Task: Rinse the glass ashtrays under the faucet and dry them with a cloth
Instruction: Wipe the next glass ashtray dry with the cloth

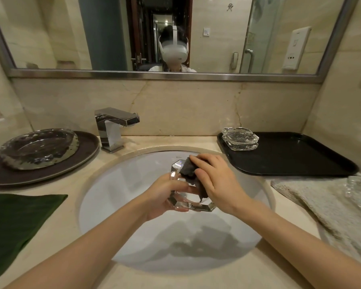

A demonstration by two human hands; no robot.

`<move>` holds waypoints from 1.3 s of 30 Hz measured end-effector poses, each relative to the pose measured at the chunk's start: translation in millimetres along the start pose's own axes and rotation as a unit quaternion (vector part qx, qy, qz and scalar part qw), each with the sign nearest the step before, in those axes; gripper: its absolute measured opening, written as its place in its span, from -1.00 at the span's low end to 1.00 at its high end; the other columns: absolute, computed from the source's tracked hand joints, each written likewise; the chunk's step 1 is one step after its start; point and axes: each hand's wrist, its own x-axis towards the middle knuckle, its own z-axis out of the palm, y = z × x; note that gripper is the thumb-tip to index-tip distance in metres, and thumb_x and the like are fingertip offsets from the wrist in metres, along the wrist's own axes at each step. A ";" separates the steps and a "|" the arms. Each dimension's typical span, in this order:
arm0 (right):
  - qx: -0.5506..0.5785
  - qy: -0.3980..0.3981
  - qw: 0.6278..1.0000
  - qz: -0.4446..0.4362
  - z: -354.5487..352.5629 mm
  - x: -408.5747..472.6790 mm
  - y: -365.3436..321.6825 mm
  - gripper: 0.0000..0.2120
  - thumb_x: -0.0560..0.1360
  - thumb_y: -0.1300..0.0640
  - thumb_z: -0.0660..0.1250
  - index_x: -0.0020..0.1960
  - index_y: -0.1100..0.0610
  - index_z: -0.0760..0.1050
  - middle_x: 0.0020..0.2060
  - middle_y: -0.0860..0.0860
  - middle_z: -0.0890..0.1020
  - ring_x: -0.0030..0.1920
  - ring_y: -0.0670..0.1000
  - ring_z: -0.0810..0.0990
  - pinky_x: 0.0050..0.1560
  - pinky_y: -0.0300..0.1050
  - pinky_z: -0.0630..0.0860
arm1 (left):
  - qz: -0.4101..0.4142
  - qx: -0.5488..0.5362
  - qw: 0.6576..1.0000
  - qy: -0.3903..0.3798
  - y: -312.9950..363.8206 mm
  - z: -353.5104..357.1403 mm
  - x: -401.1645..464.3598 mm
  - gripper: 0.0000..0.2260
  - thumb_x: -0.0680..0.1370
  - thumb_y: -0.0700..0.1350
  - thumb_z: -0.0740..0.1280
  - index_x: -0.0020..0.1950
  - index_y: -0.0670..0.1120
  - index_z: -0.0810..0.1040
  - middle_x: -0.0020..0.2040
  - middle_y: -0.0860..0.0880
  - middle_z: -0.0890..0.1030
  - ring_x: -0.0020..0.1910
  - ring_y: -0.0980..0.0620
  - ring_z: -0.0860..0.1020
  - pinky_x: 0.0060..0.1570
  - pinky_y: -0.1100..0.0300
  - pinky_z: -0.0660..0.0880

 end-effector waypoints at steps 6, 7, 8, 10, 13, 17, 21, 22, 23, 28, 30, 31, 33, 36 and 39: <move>-0.042 -0.030 0.999 -0.016 -5.0 5.7 0.8 -0.66 0.48 0.03 0.34 0.24 0.04 0.44 0.06 -0.04 0.60 0.06 0.03 0.54 -0.06 -0.18 0.38 | 0.029 0.105 0.993 -0.035 -5.0 4.6 2.9 -0.86 0.55 -0.25 0.26 0.06 -0.08 0.51 -0.05 -0.13 0.68 -0.10 -0.16 0.66 -0.17 -0.05 0.59; -0.062 -0.061 0.996 -0.008 -5.5 4.9 1.2 -0.67 0.49 0.00 0.31 0.23 0.03 0.42 0.04 -0.04 0.61 0.04 0.04 0.55 -0.09 -0.16 0.39 | 0.025 0.122 0.991 -0.041 -7.5 5.6 2.3 -0.86 0.52 -0.23 0.28 0.05 -0.09 0.53 -0.06 -0.13 0.68 -0.03 -0.23 0.64 -0.10 -0.13 0.56; -0.083 -0.084 0.993 -0.010 -5.4 4.1 1.3 -0.68 0.51 -0.02 0.29 0.22 0.03 0.41 0.01 -0.02 0.62 0.01 0.06 0.56 -0.09 -0.11 0.42 | 0.019 0.132 0.990 -0.048 -8.8 6.5 1.1 -0.84 0.49 -0.20 0.28 0.04 -0.07 0.55 -0.06 -0.13 0.68 0.01 -0.30 0.60 -0.09 -0.16 0.55; -0.096 -0.081 0.992 -0.016 -6.4 5.1 2.5 -0.69 0.52 -0.03 0.26 0.22 0.05 0.41 -0.01 0.02 0.64 -0.01 0.10 0.57 -0.07 -0.02 0.46 | 0.013 0.131 0.990 -0.049 -9.7 5.7 2.3 -0.83 0.47 -0.19 0.27 0.03 -0.07 0.55 -0.09 -0.13 0.69 -0.04 -0.36 0.59 -0.15 -0.12 0.55; -0.057 -0.031 0.998 -0.028 -10.4 9.1 8.7 -0.72 0.52 0.09 0.25 0.23 0.06 0.45 0.00 0.02 0.65 0.01 0.13 0.59 -0.03 0.04 0.49 | 0.022 0.083 0.996 0.019 -6.3 9.2 4.7 -0.88 0.54 -0.27 0.23 0.05 -0.17 0.48 -0.20 -0.08 0.69 -0.37 -0.13 0.61 -0.45 0.20 0.48; -0.002 0.027 0.999 0.035 -9.5 9.8 10.5 -0.81 0.51 0.17 0.26 0.12 0.12 0.50 -0.08 0.04 0.65 -0.02 0.10 0.58 -0.01 0.01 0.47 | 0.048 -0.002 0.995 0.088 -5.8 18.5 3.8 -0.91 0.59 -0.29 0.15 -0.03 -0.12 0.40 -0.26 -0.05 0.69 -0.44 -0.07 0.62 -0.52 0.26 0.44; 0.116 0.087 0.977 0.154 3.6 7.4 2.1 -0.83 0.53 0.23 0.22 0.11 0.13 0.44 -0.16 0.01 0.57 -0.14 0.03 0.53 -0.16 -0.16 0.40 | 0.083 -0.035 0.984 0.154 -7.1 21.1 2.6 -0.92 0.61 -0.26 0.14 -0.01 -0.11 0.39 -0.27 0.00 0.70 -0.45 -0.03 0.61 -0.48 0.22 0.50; 0.152 0.094 0.965 0.193 8.9 6.0 -0.7 -0.82 0.54 0.24 0.19 0.13 0.11 0.41 -0.15 -0.01 0.54 -0.16 -0.01 0.51 -0.19 -0.19 0.38 | 0.092 -0.037 0.980 0.171 -7.3 21.0 3.3 -0.92 0.60 -0.26 0.15 0.00 -0.11 0.40 -0.27 0.01 0.70 -0.45 -0.01 0.61 -0.46 0.23 0.49; 0.193 0.089 0.948 0.238 14.3 4.3 -4.7 -0.83 0.55 0.24 0.16 0.13 0.11 0.38 -0.14 -0.01 0.52 -0.16 -0.03 0.50 -0.19 -0.20 0.37 | 0.103 -0.035 0.976 0.190 -7.9 19.9 3.7 -0.92 0.60 -0.27 0.15 0.01 -0.11 0.40 -0.28 0.03 0.70 -0.44 0.02 0.60 -0.44 0.25 0.49; 0.267 0.060 0.895 0.354 28.1 3.6 -11.2 -0.84 0.56 0.20 0.14 0.13 0.20 0.37 -0.10 0.05 0.50 -0.09 0.05 0.50 -0.16 -0.12 0.45 | 0.100 -0.020 0.972 0.211 -5.3 14.8 4.0 -0.91 0.60 -0.26 0.16 0.06 -0.12 0.41 -0.31 0.07 0.69 -0.40 0.06 0.62 -0.38 0.27 0.49; 0.189 0.080 0.929 0.308 20.1 11.2 -5.8 -0.86 0.57 0.15 0.18 0.09 0.18 0.39 -0.11 0.03 0.51 -0.05 0.08 0.52 -0.21 -0.15 0.35 | 0.083 -0.042 0.977 0.194 -1.2 14.7 4.1 -0.92 0.61 -0.24 0.16 0.02 -0.08 0.39 -0.28 0.02 0.70 -0.38 0.00 0.63 -0.34 0.16 0.53; 0.150 0.089 0.943 0.284 14.8 14.1 -2.5 -0.84 0.56 0.11 0.21 0.07 0.18 0.41 -0.11 0.05 0.53 -0.03 0.10 0.53 -0.18 -0.15 0.34 | 0.076 -0.055 0.979 0.183 0.4 15.1 4.5 -0.92 0.61 -0.25 0.16 0.00 -0.08 0.39 -0.26 0.00 0.70 -0.39 -0.04 0.63 -0.32 0.11 0.55; 0.087 0.091 0.957 0.261 6.9 16.9 4.3 -0.74 0.52 0.01 0.27 0.08 0.18 0.46 -0.06 0.09 0.61 0.00 0.12 0.55 -0.09 -0.10 0.42 | 0.067 -0.055 0.983 0.162 1.3 15.9 4.7 -0.91 0.61 -0.26 0.15 -0.01 -0.08 0.38 -0.24 -0.03 0.70 -0.38 -0.11 0.62 -0.31 0.05 0.56; 0.055 0.072 0.965 0.244 3.4 10.1 8.5 -0.67 0.49 -0.06 0.30 0.14 0.14 0.50 -0.07 0.06 0.63 -0.04 0.08 0.57 -0.05 -0.06 0.49 | 0.063 -0.030 0.986 0.149 -2.3 20.0 3.2 -0.91 0.61 -0.26 0.14 0.00 -0.08 0.37 -0.24 -0.02 0.70 -0.38 -0.08 0.63 -0.39 0.15 0.55; 0.138 0.098 0.956 0.240 7.2 10.2 1.8 -0.84 0.54 0.13 0.24 0.07 0.18 0.45 -0.16 -0.02 0.52 -0.08 0.01 0.50 -0.16 -0.22 0.33 | 0.084 -0.058 0.977 0.188 -3.6 22.9 3.8 -0.92 0.61 -0.25 0.15 0.02 -0.08 0.38 -0.25 0.01 0.70 -0.36 -0.07 0.64 -0.36 0.13 0.56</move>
